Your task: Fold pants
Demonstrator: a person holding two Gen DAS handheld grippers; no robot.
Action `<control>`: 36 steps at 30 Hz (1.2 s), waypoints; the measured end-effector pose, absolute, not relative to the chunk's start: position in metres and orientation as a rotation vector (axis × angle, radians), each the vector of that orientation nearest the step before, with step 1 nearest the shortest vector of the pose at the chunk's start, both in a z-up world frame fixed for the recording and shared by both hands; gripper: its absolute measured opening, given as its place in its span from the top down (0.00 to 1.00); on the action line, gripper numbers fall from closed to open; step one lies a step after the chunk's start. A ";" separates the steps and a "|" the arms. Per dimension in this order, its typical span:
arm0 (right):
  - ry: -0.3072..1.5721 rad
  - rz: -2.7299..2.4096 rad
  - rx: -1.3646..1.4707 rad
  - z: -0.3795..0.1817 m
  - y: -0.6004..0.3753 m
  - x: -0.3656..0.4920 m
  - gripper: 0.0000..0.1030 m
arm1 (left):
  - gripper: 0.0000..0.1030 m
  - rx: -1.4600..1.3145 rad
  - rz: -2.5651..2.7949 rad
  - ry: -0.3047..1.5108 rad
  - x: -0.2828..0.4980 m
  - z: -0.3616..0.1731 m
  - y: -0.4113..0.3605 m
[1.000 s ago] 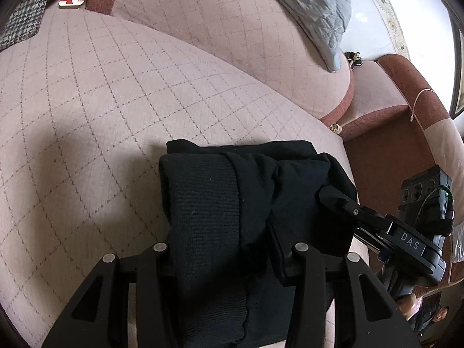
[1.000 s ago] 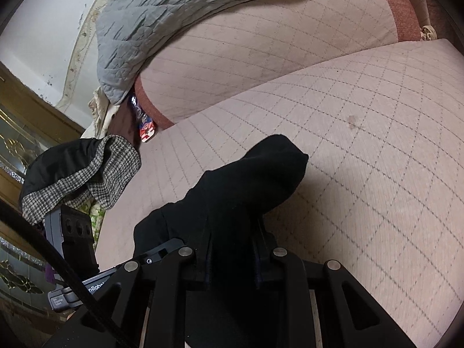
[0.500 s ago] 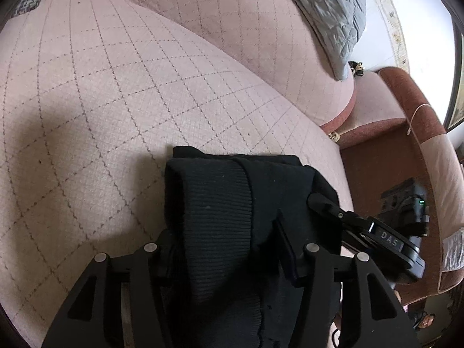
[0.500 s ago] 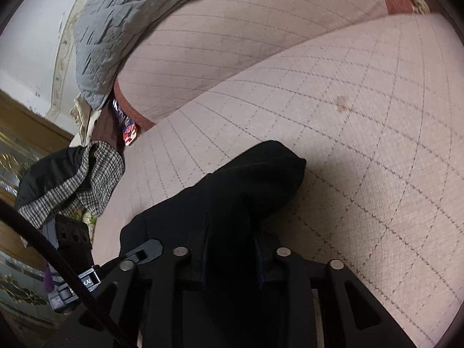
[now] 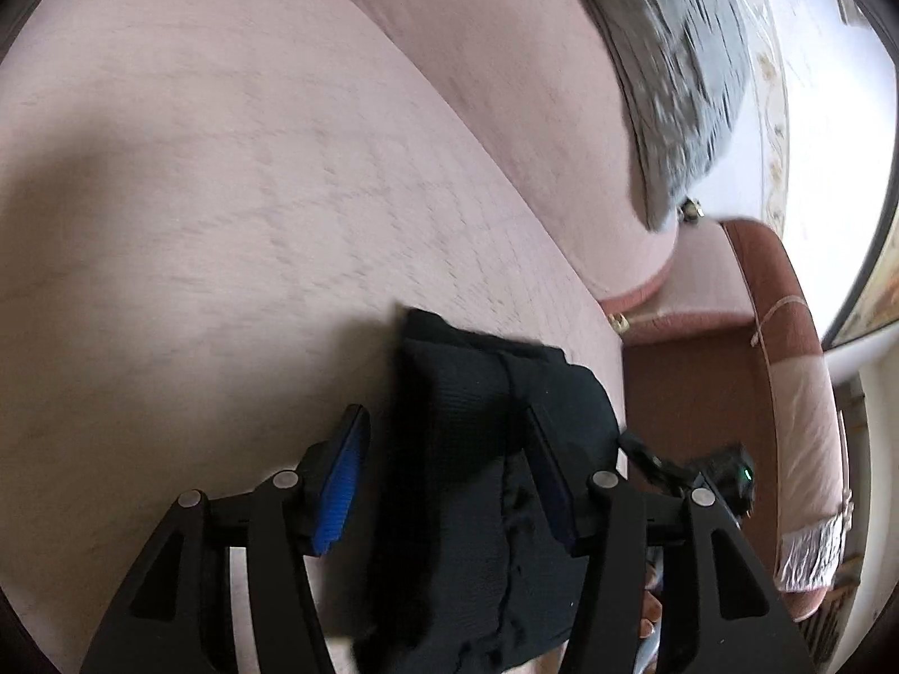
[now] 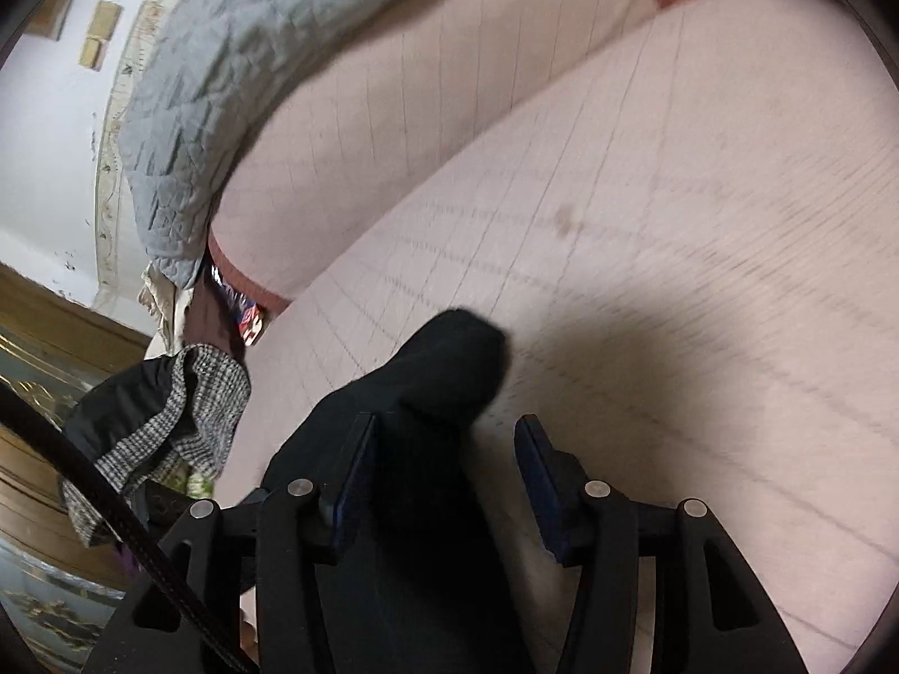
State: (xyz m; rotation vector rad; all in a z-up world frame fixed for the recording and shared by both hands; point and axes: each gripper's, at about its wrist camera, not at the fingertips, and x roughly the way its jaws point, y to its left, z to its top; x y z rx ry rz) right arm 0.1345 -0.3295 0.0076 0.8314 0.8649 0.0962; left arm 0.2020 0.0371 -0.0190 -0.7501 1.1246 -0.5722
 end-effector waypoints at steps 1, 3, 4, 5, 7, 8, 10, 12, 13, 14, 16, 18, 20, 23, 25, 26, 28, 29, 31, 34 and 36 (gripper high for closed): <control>0.852 0.077 0.808 0.015 -0.333 0.127 0.46 | 0.47 -0.743 -0.538 1.122 0.199 -0.017 0.045; 0.831 0.055 0.773 0.027 -0.335 0.106 0.46 | 0.47 -0.736 -0.492 1.121 0.192 -0.012 0.059; 0.822 0.053 0.765 0.032 -0.337 0.094 0.46 | 0.47 -0.722 -0.475 1.125 0.187 -0.009 0.063; 0.819 0.048 0.752 0.035 -0.335 0.081 0.46 | 0.47 -0.684 -0.463 1.122 0.178 -0.002 0.066; 0.817 0.040 0.714 0.040 -0.328 0.052 0.46 | 0.47 -0.601 -0.453 1.100 0.160 0.010 0.066; 0.818 0.039 0.697 0.040 -0.323 0.038 0.46 | 0.47 -0.554 -0.444 1.092 0.149 0.016 0.065; 0.827 0.031 0.656 0.037 -0.310 0.007 0.46 | 0.45 -0.501 -0.437 1.079 0.129 0.023 0.061; 0.839 0.025 0.620 0.032 -0.295 -0.024 0.46 | 0.43 -0.455 -0.435 1.072 0.103 0.028 0.055; 0.846 0.023 0.608 0.029 -0.289 -0.037 0.45 | 0.43 -0.430 -0.425 1.071 0.092 0.029 0.052; 0.853 0.022 0.600 0.025 -0.285 -0.048 0.45 | 0.43 -0.400 -0.413 1.068 0.079 0.029 0.048; 0.870 0.015 0.597 0.016 -0.276 -0.070 0.45 | 0.43 -0.341 -0.395 1.057 0.052 0.028 0.038; 0.881 0.013 0.617 0.009 -0.272 -0.088 0.45 | 0.43 -0.288 -0.375 1.042 0.029 0.027 0.030; 0.886 0.004 0.628 0.005 -0.268 -0.102 0.45 | 0.43 -0.221 -0.356 1.019 0.008 0.029 0.018; 0.873 -0.027 0.592 0.008 -0.258 -0.122 0.44 | 0.42 -0.113 -0.316 0.969 -0.021 0.033 0.002; 0.861 -0.044 0.559 0.012 -0.250 -0.129 0.41 | 0.38 -0.051 -0.286 0.938 -0.036 0.037 -0.008; 0.850 -0.055 0.537 0.015 -0.246 -0.134 0.40 | 0.33 -0.022 -0.269 0.921 -0.044 0.039 -0.012; 0.832 -0.079 0.491 0.020 -0.238 -0.141 0.38 | 0.30 0.018 -0.249 0.890 -0.057 0.041 -0.016; 0.823 -0.091 0.467 0.022 -0.233 -0.146 0.37 | 0.29 0.033 -0.245 0.876 -0.064 0.043 -0.018; 0.816 -0.107 0.440 0.025 -0.225 -0.149 0.35 | 0.26 0.059 -0.242 0.859 -0.075 0.045 -0.022; 0.815 -0.122 0.404 0.025 -0.217 -0.154 0.34 | 0.25 0.088 -0.252 0.838 -0.089 0.048 -0.026; 0.822 -0.127 0.394 0.023 -0.214 -0.155 0.33 | 0.25 0.099 -0.258 0.832 -0.094 0.049 -0.029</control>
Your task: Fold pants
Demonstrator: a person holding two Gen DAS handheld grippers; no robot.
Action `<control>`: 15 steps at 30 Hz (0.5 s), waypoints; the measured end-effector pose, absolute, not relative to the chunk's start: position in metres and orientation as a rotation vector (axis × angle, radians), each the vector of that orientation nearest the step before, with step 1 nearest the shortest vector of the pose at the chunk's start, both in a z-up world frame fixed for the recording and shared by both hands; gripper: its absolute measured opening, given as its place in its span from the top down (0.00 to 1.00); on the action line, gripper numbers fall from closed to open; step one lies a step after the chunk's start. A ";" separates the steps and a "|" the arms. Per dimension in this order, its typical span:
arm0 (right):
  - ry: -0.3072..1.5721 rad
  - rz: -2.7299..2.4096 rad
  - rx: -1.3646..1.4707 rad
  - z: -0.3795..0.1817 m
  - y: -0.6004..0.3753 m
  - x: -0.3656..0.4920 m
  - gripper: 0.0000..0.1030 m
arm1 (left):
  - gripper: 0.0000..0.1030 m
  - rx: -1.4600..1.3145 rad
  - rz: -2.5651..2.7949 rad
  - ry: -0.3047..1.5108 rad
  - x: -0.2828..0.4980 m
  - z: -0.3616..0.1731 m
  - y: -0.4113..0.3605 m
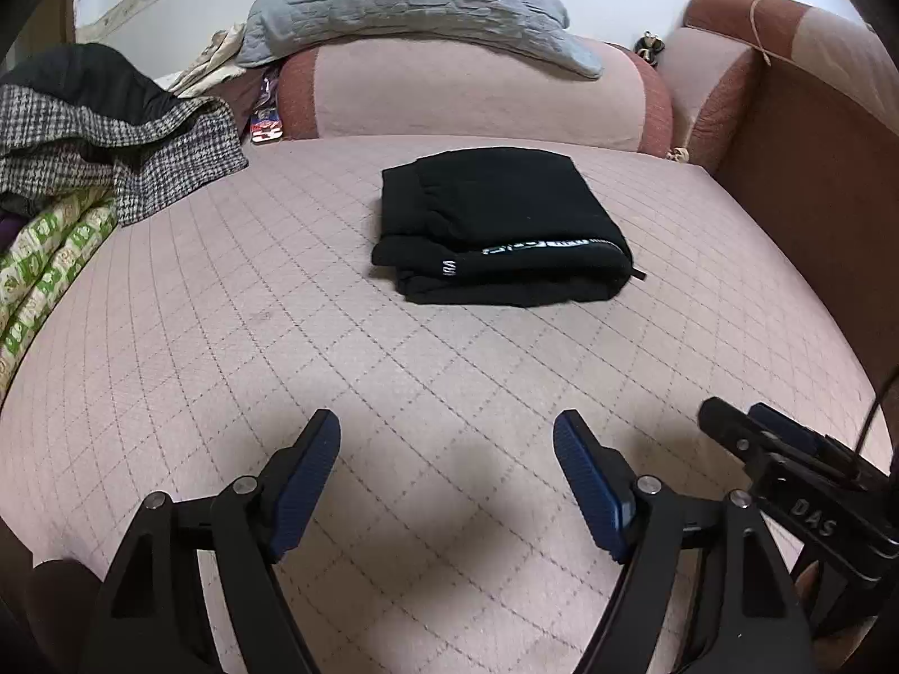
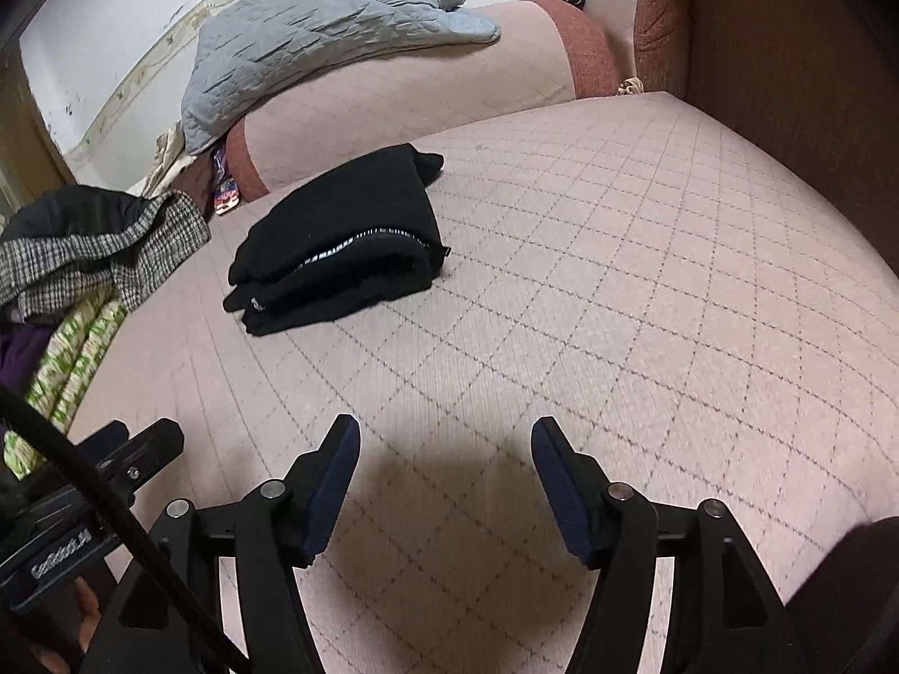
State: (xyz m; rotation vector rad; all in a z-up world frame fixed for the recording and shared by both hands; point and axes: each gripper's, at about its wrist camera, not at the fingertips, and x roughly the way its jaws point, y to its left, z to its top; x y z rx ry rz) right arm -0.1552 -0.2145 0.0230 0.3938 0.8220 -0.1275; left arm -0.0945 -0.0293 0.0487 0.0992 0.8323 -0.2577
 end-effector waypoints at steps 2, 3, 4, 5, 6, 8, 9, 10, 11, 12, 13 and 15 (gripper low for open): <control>0.826 -0.128 0.390 0.022 -0.213 -0.156 0.33 | 0.25 0.099 -0.268 0.834 -0.097 0.049 -0.032; 0.829 -0.129 0.388 0.021 -0.213 -0.156 0.32 | 0.25 0.097 -0.273 0.836 -0.097 0.049 -0.033; 0.832 -0.131 0.385 0.021 -0.212 -0.156 0.32 | 0.25 0.096 -0.276 0.837 -0.098 0.049 -0.034; 0.834 -0.131 0.384 0.020 -0.211 -0.155 0.32 | 0.25 0.095 -0.279 0.837 -0.099 0.049 -0.035; 0.835 -0.131 0.382 0.019 -0.211 -0.155 0.31 | 0.25 0.096 -0.282 0.836 -0.099 0.050 -0.035; 0.838 -0.132 0.377 0.018 -0.209 -0.154 0.31 | 0.25 0.099 -0.284 0.836 -0.099 0.049 -0.036; 0.840 -0.133 0.376 0.017 -0.209 -0.154 0.31 | 0.25 0.098 -0.284 0.838 -0.099 0.048 -0.037; 0.841 -0.133 0.376 0.017 -0.209 -0.153 0.31 | 0.25 0.097 -0.285 0.842 -0.098 0.048 -0.037; 0.842 -0.133 0.376 0.017 -0.208 -0.153 0.31 | 0.25 0.095 -0.286 0.846 -0.098 0.047 -0.037; 0.844 -0.135 0.375 0.016 -0.208 -0.152 0.31 | 0.25 0.093 -0.286 0.850 -0.098 0.046 -0.037; 0.846 -0.135 0.375 0.015 -0.208 -0.151 0.31 | 0.25 0.091 -0.287 0.856 -0.097 0.045 -0.037; 0.851 -0.138 0.378 0.013 -0.209 -0.150 0.31 | 0.25 0.086 -0.290 0.866 -0.097 0.043 -0.037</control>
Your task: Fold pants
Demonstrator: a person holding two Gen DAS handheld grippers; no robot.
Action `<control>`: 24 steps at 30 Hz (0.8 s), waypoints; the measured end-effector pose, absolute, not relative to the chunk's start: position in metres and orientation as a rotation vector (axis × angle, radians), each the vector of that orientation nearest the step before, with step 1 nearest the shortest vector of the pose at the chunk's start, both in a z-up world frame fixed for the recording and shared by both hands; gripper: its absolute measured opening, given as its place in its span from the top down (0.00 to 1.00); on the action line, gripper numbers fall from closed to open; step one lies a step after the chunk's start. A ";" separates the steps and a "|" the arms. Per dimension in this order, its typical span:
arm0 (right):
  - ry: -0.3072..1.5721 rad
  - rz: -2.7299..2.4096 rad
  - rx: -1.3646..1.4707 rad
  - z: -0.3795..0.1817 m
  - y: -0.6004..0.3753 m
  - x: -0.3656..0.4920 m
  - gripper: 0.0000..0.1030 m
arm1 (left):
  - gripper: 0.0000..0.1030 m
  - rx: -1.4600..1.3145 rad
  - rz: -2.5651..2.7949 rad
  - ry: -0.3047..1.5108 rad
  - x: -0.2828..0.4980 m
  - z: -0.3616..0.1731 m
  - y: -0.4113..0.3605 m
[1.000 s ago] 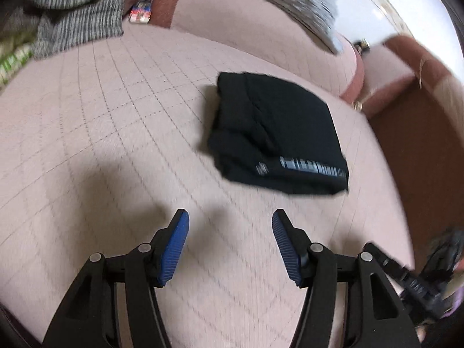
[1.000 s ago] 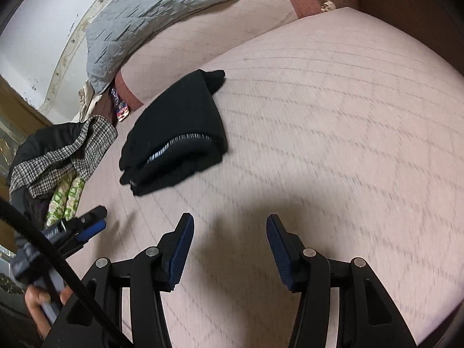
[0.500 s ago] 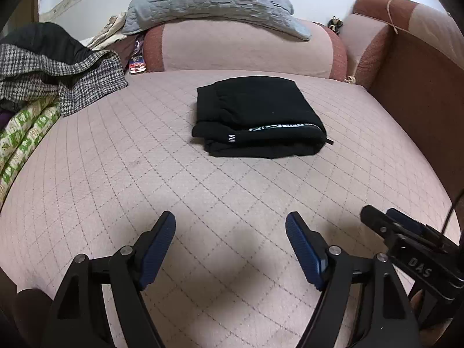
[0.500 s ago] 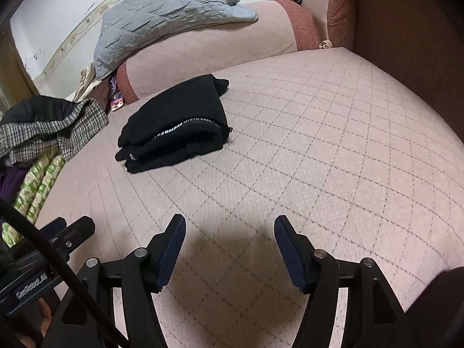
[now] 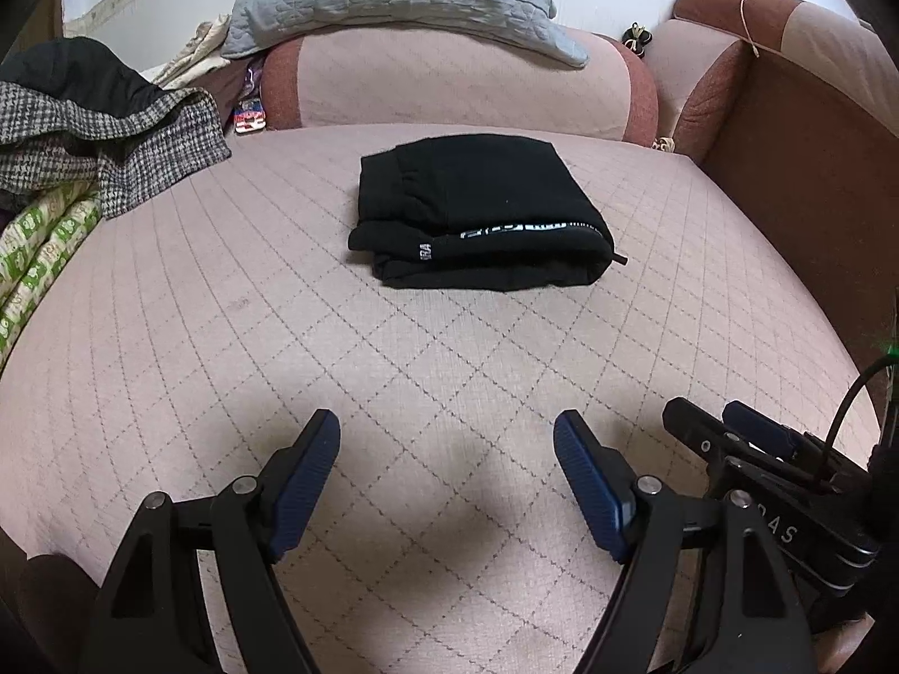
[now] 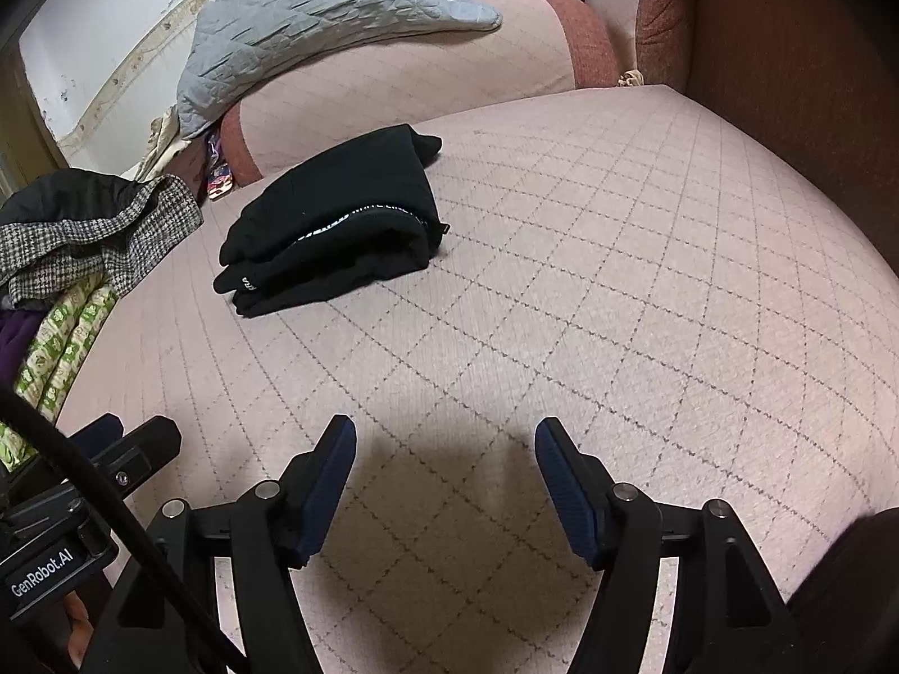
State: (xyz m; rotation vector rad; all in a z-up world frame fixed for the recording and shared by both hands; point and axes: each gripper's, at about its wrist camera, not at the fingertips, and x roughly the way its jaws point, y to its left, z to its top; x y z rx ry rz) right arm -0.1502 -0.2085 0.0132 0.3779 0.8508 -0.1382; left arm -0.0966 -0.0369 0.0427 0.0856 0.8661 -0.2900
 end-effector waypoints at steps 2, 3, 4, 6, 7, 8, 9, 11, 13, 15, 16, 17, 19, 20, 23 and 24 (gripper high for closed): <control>0.854 -0.140 0.379 0.012 -0.209 -0.149 0.31 | 0.25 0.082 -0.293 0.874 -0.096 0.041 -0.037; 0.854 -0.140 0.379 0.012 -0.209 -0.149 0.30 | 0.25 0.082 -0.295 0.877 -0.096 0.040 -0.037; 0.855 -0.140 0.379 0.011 -0.209 -0.148 0.30 | 0.25 0.081 -0.296 0.879 -0.096 0.040 -0.038; 0.857 -0.140 0.378 0.011 -0.209 -0.148 0.30 | 0.25 0.082 -0.300 0.883 -0.096 0.039 -0.038; 0.859 -0.139 0.378 0.010 -0.209 -0.148 0.30 | 0.25 0.083 -0.301 0.885 -0.096 0.038 -0.039; 0.861 -0.138 0.378 0.009 -0.209 -0.148 0.30 | 0.25 0.083 -0.301 0.887 -0.095 0.038 -0.039; 0.862 -0.137 0.377 0.009 -0.209 -0.147 0.30 | 0.25 0.081 -0.303 0.891 -0.095 0.037 -0.039; 0.865 -0.136 0.377 0.008 -0.209 -0.147 0.29 | 0.25 0.077 -0.303 0.900 -0.093 0.035 -0.039; 0.867 -0.135 0.375 0.007 -0.209 -0.146 0.29 | 0.25 0.074 -0.302 0.906 -0.093 0.034 -0.039; 0.868 -0.135 0.375 0.006 -0.210 -0.146 0.29 | 0.25 0.072 -0.302 0.913 -0.092 0.032 -0.039; 0.868 -0.135 0.374 0.006 -0.210 -0.146 0.29 | 0.25 0.072 -0.302 0.916 -0.091 0.031 -0.039; 0.870 -0.135 0.374 0.005 -0.210 -0.145 0.29 | 0.25 0.072 -0.301 0.921 -0.091 0.029 -0.039; 0.873 -0.135 0.375 0.003 -0.210 -0.144 0.29 | 0.25 0.071 -0.302 0.927 -0.090 0.027 -0.039; 0.875 -0.135 0.374 0.003 -0.210 -0.143 0.29 | 0.25 0.072 -0.301 0.930 -0.089 0.026 -0.039; 0.878 -0.136 0.370 0.000 -0.211 -0.142 0.29 | 0.25 0.070 -0.298 0.945 -0.086 0.020 -0.038; 0.880 -0.138 0.369 0.000 -0.211 -0.141 0.29 | 0.25 0.065 -0.297 0.953 -0.085 0.018 -0.037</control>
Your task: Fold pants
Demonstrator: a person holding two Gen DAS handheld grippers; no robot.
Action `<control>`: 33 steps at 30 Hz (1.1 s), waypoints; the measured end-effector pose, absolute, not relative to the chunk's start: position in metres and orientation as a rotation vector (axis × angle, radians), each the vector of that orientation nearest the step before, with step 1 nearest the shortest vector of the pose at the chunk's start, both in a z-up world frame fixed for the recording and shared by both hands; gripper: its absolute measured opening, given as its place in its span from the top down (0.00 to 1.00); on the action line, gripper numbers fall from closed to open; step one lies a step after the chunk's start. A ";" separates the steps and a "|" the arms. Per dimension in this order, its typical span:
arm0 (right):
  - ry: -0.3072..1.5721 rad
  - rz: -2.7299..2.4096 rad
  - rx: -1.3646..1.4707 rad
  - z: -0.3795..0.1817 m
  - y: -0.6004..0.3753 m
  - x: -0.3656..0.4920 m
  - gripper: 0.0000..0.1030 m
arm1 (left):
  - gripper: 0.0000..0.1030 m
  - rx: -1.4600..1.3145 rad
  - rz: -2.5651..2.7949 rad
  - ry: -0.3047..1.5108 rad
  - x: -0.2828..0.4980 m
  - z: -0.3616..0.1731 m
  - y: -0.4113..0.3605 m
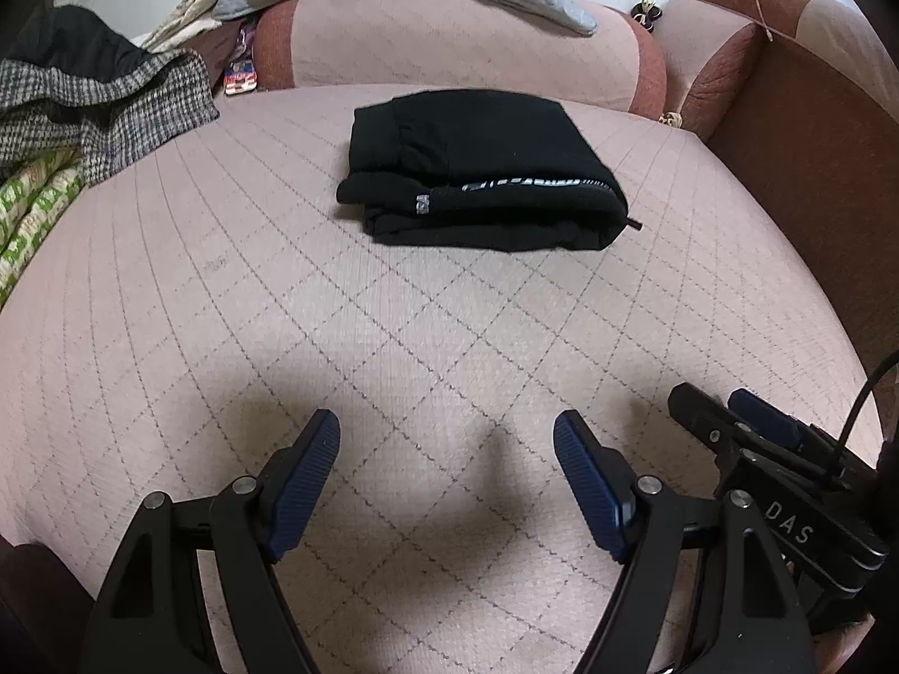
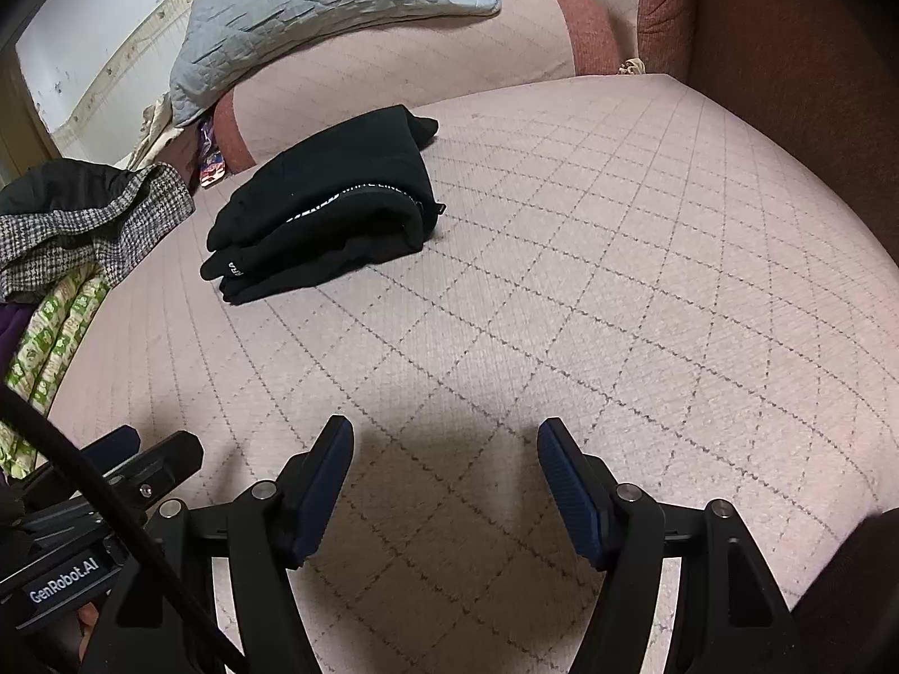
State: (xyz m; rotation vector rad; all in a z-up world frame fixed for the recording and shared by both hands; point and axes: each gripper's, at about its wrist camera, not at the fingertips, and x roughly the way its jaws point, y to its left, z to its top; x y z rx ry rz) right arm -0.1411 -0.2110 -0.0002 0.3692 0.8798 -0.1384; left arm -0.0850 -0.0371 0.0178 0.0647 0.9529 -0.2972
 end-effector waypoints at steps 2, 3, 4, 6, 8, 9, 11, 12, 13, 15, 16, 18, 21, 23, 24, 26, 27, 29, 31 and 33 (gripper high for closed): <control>0.882 -0.141 0.368 -0.002 -0.211 -0.140 0.29 | 0.25 0.056 -0.294 0.968 -0.082 0.013 -0.036; 0.884 -0.142 0.369 -0.003 -0.212 -0.140 0.29 | 0.25 0.055 -0.294 0.972 -0.082 0.012 -0.035; 0.886 -0.143 0.369 -0.004 -0.212 -0.139 0.29 | 0.25 0.053 -0.292 0.976 -0.081 0.011 -0.034; 0.888 -0.144 0.368 -0.005 -0.212 -0.138 0.28 | 0.25 0.052 -0.290 0.986 -0.079 0.008 -0.033; 0.885 -0.145 0.361 -0.005 -0.211 -0.137 0.27 | 0.25 0.052 -0.289 0.998 -0.076 0.004 -0.033; 0.884 -0.145 0.356 -0.006 -0.211 -0.136 0.27 | 0.25 0.052 -0.287 1.007 -0.075 0.001 -0.033; 0.883 -0.145 0.348 -0.006 -0.210 -0.135 0.27 | 0.25 0.052 -0.284 1.019 -0.074 -0.003 -0.033; 0.883 -0.145 0.344 -0.006 -0.209 -0.135 0.26 | 0.25 0.059 -0.282 1.013 -0.074 -0.004 -0.033; 0.883 -0.145 0.339 -0.006 -0.209 -0.134 0.26 | 0.25 0.068 -0.280 1.008 -0.074 -0.003 -0.034; 0.881 -0.145 0.332 -0.007 -0.209 -0.132 0.25 | 0.23 0.072 -0.281 1.007 -0.073 -0.004 -0.035; 0.881 -0.145 0.330 -0.007 -0.208 -0.132 0.25 | 0.22 0.072 -0.283 1.005 -0.073 -0.005 -0.035; 0.880 -0.145 0.324 -0.008 -0.208 -0.130 0.24 | 0.19 0.077 -0.286 1.004 -0.073 -0.006 -0.036; 0.880 -0.143 0.318 -0.009 -0.208 -0.129 0.23 | 0.14 0.087 -0.290 1.002 -0.073 -0.008 -0.038; 0.879 -0.142 0.313 -0.010 -0.207 -0.128 0.22 | 0.13 0.089 -0.291 1.002 -0.072 -0.009 -0.039; 0.878 -0.144 0.310 -0.010 -0.207 -0.129 0.22 | 0.13 0.088 -0.290 1.001 -0.072 -0.009 -0.038; 0.877 -0.144 0.314 -0.011 -0.209 -0.129 0.22 | 0.11 0.082 -0.291 1.001 -0.071 -0.010 -0.038; 0.875 -0.145 0.318 -0.011 -0.209 -0.129 0.22 | 0.11 0.079 -0.293 1.001 -0.071 -0.010 -0.038; 0.873 -0.148 0.319 -0.011 -0.210 -0.129 0.22 | 0.10 0.079 -0.293 0.999 -0.071 -0.010 -0.038; 0.871 -0.151 0.317 -0.011 -0.210 -0.130 0.22 | 0.10 0.093 -0.291 0.993 -0.072 -0.011 -0.039; 0.871 -0.154 0.318 -0.010 -0.211 -0.130 0.22 | 0.09 0.105 -0.293 0.985 -0.072 -0.011 -0.040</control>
